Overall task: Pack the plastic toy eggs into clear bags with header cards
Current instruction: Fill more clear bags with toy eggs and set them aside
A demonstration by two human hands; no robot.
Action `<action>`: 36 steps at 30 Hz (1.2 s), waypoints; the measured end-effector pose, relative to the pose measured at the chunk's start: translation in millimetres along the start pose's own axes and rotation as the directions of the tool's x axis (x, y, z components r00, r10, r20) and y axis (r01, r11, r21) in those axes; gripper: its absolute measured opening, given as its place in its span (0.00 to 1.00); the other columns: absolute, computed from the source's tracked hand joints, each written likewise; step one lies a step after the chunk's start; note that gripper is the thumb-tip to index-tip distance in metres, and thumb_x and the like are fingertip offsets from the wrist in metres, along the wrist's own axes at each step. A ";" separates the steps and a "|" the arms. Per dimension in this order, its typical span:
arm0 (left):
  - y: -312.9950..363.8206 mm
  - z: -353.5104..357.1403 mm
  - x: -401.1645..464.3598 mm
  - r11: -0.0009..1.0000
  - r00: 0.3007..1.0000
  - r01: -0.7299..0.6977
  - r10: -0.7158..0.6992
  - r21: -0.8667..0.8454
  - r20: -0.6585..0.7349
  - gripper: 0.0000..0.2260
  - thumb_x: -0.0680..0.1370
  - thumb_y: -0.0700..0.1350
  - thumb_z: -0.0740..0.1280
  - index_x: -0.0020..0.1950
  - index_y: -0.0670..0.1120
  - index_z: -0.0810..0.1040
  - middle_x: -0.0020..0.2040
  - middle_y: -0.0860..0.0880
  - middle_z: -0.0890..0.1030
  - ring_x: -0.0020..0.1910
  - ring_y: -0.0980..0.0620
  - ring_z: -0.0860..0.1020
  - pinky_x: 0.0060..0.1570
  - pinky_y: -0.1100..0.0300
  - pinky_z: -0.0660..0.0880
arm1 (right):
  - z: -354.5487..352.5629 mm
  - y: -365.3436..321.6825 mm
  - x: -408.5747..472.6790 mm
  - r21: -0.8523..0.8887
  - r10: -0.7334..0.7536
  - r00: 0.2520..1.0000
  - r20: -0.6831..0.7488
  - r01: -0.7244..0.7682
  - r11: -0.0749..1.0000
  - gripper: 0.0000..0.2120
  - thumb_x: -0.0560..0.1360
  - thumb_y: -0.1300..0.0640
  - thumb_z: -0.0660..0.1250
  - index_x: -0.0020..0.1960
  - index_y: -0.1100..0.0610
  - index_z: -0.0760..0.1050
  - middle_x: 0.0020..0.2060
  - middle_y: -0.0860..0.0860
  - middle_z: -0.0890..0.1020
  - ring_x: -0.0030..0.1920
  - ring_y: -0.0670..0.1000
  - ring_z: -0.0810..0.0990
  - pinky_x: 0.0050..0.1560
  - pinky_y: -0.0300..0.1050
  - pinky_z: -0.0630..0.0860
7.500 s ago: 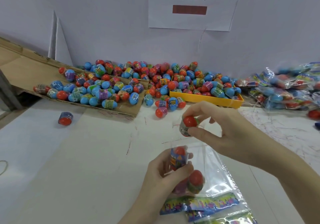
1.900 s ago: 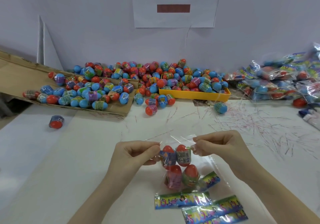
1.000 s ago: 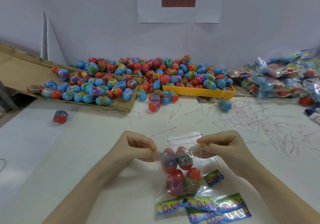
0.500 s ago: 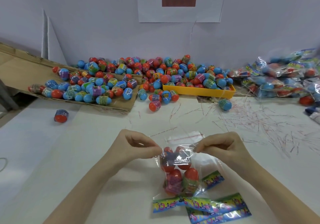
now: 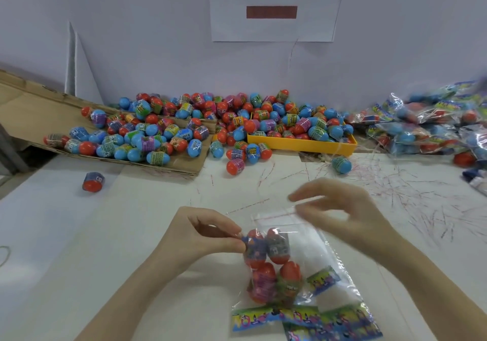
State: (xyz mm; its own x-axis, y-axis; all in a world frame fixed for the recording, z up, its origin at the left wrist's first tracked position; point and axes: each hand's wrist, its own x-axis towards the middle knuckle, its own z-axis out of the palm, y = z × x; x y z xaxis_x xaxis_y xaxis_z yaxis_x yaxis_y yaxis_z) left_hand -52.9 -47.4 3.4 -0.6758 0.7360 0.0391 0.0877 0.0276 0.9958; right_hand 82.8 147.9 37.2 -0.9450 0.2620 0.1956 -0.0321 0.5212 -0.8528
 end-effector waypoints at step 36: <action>-13.0 67.3 -23.4 0.439 0.920 -0.275 0.380 0.856 0.101 0.07 0.61 0.61 0.69 0.33 0.61 0.81 0.42 0.63 0.82 0.41 0.65 0.80 0.42 0.70 0.70 | -52.1 9.7 5.9 -0.139 0.295 0.945 -0.142 -0.314 0.939 0.44 0.53 0.32 0.66 0.68 0.43 0.66 0.62 0.41 0.73 0.61 0.43 0.71 0.64 0.47 0.67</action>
State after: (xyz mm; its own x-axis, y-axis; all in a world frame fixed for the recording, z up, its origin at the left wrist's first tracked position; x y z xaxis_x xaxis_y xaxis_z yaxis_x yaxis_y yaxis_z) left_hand 11.0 -19.4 -16.0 -0.5145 0.7554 0.4058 0.8504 0.3886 0.3548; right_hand 93.9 196.8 55.3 -0.8563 0.5165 0.0017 0.3122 0.5201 -0.7950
